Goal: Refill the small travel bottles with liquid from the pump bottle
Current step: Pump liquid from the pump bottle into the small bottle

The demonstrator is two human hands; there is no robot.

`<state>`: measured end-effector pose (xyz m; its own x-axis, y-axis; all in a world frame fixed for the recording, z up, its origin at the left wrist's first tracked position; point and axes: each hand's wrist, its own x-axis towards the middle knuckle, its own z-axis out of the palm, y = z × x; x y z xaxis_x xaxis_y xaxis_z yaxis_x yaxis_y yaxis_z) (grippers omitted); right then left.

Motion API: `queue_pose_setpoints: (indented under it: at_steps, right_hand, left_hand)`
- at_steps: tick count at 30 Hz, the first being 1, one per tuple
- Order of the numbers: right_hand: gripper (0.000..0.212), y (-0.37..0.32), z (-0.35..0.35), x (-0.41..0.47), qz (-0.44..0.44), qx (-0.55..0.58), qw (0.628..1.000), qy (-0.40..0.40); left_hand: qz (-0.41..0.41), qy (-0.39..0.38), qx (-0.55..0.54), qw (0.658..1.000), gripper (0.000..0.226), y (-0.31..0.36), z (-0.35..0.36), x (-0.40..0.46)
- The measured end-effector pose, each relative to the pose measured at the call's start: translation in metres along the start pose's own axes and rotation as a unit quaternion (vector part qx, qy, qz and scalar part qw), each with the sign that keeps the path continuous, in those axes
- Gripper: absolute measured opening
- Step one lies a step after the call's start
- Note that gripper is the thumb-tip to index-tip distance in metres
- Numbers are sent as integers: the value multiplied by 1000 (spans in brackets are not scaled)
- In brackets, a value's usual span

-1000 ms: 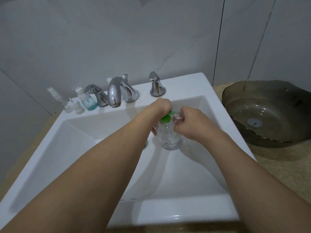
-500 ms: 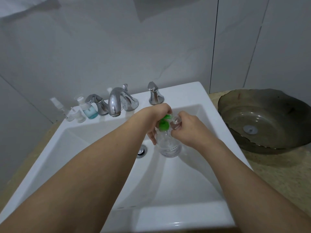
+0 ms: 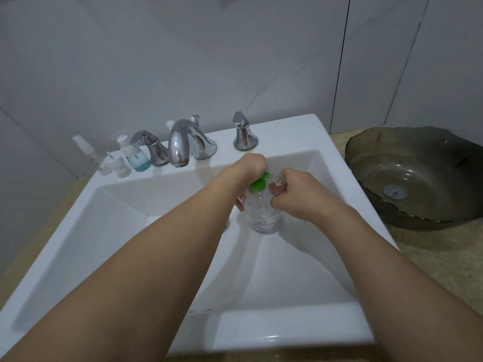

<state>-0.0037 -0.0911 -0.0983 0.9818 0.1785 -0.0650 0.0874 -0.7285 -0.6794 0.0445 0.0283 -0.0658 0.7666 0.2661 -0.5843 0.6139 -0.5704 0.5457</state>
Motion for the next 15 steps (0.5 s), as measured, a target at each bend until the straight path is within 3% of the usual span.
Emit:
queue_pose_setpoints:
  at_steps: [4, 8, 15]
  right_hand:
    - [21, 0, -2, 0, 14, 13, 1000, -17]
    - [19, 3, -2, 0, 12, 39, 999, -17]
    - [29, 6, -2, 0, 8, 82, 996, -22]
  left_hand:
    - [-27, -57, -17, 998, 37, -4, -7, 7]
    - [-51, -113, -33, 992, 52, -2, -13, 9]
    - [-40, -85, -4, 996, 32, 3, -10, 4]
